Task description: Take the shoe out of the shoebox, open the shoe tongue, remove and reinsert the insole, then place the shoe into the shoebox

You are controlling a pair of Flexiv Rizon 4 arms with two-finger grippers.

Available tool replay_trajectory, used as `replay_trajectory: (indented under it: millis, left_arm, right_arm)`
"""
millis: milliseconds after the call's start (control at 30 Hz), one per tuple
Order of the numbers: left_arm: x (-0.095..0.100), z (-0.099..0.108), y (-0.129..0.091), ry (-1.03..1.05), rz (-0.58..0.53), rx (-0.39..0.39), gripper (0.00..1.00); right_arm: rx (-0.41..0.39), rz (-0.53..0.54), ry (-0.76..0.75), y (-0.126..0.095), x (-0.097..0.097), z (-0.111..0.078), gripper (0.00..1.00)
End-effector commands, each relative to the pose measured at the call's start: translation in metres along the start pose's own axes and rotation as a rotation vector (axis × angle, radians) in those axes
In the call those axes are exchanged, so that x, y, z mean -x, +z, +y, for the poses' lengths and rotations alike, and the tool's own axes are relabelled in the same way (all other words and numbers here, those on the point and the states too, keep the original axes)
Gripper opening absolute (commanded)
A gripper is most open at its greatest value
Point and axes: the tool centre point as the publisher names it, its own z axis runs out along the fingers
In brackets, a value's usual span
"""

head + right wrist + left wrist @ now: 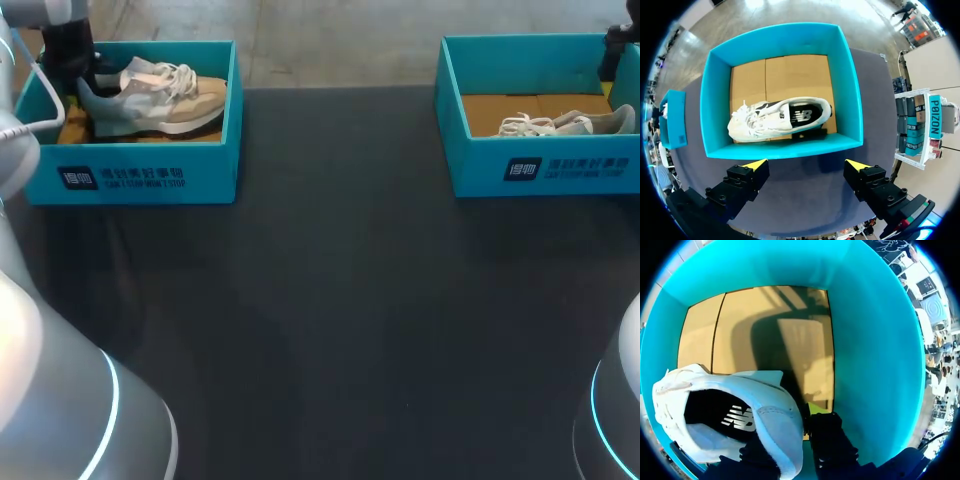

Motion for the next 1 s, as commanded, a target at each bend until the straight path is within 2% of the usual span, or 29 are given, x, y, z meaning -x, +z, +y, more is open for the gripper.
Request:
replay_trajectory:
  millis: [33,533,867,1000]
  left_arm:
    - [-0.005,0.003,-0.013,0.003,-0.013,-0.135,0.00]
    - [-0.024,-0.012,-0.065,-0.028,-0.050,-0.050,0.00]
    - [-0.037,-0.029,-0.097,-0.029,-0.059,0.005,0.00]
    - [-0.040,-0.042,-0.116,-0.031,-0.090,0.015,0.00]
  right_arm:
    - [0.003,0.000,0.001,0.000,0.000,-0.001,1.00]
    - [0.003,0.000,0.001,0.000,0.000,-0.001,1.00]
    - [0.003,0.000,0.001,0.000,0.000,-0.001,1.00]
    - [0.003,0.000,0.001,0.000,0.000,-0.001,1.00]
